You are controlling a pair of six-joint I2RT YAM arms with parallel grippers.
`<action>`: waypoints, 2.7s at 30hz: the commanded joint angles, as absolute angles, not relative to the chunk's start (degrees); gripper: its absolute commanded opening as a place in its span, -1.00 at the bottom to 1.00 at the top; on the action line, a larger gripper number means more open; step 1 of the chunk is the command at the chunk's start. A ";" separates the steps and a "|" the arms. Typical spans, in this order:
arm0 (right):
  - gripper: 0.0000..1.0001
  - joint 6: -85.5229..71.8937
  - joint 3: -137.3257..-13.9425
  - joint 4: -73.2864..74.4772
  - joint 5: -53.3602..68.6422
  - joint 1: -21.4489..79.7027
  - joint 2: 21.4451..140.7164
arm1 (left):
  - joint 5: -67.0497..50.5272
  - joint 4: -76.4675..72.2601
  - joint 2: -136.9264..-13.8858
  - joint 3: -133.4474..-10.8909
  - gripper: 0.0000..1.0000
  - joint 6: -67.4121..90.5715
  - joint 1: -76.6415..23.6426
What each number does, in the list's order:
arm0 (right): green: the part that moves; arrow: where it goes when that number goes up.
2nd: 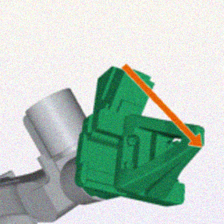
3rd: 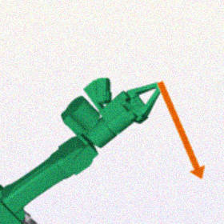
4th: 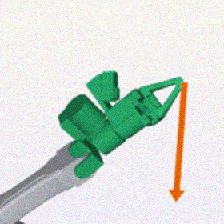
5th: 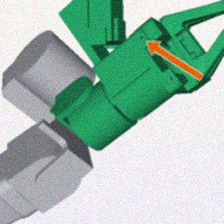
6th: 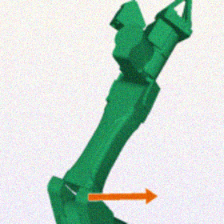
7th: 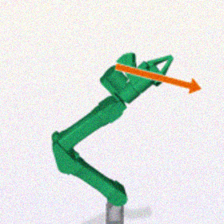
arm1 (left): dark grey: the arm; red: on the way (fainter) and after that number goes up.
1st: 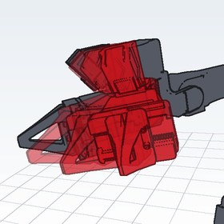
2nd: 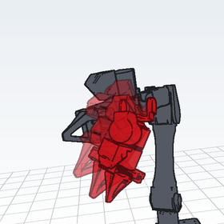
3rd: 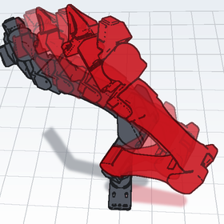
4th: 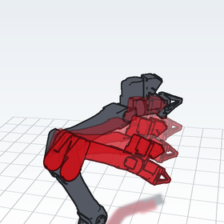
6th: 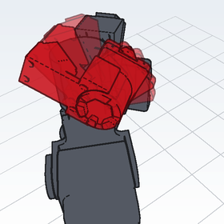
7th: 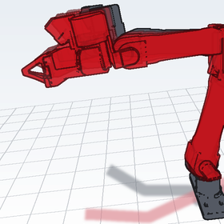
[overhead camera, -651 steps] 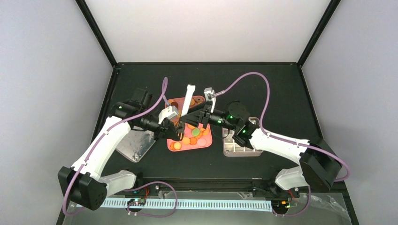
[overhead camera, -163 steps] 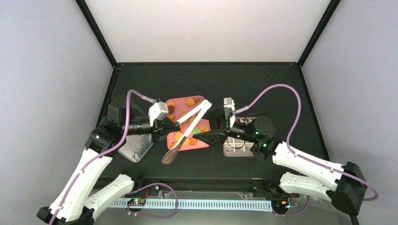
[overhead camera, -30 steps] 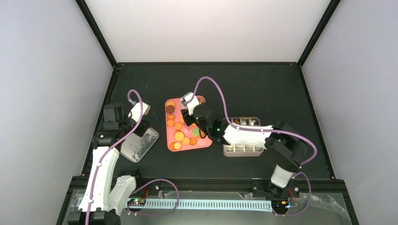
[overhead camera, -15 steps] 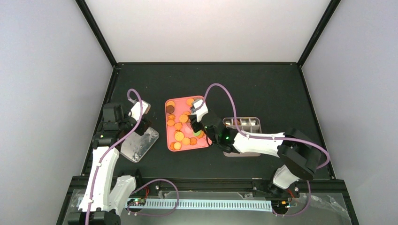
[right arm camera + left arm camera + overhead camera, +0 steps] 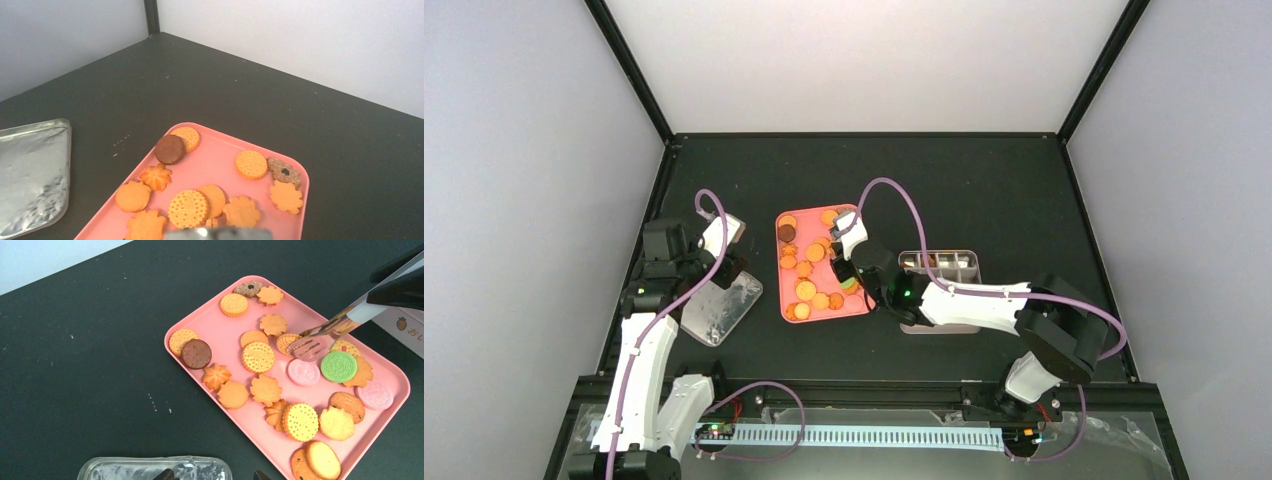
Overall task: Pack the cookies
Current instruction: Pick up the fake cookies from the plate, then place the fake cookies in the empty pocket of the box.
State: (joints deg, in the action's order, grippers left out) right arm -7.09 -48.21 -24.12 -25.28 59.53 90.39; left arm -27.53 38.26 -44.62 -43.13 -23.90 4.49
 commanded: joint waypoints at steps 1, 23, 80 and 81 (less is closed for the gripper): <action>-0.86 -6.33 -48.42 -17.97 -28.47 59.41 91.90 | -28.74 36.73 -44.38 -43.64 -0.19 -25.09 4.87; -0.98 -2.99 -50.10 -19.42 -32.09 59.41 82.91 | -29.32 36.03 -44.56 -43.68 -0.20 -24.80 4.91; -0.98 -16.19 -39.70 13.36 -56.32 56.09 48.16 | -32.32 35.20 -44.30 -44.78 -0.21 -26.45 4.86; -0.98 -16.31 -39.84 13.58 -56.46 55.89 48.31 | -32.42 35.26 -44.27 -44.80 -0.21 -26.45 4.88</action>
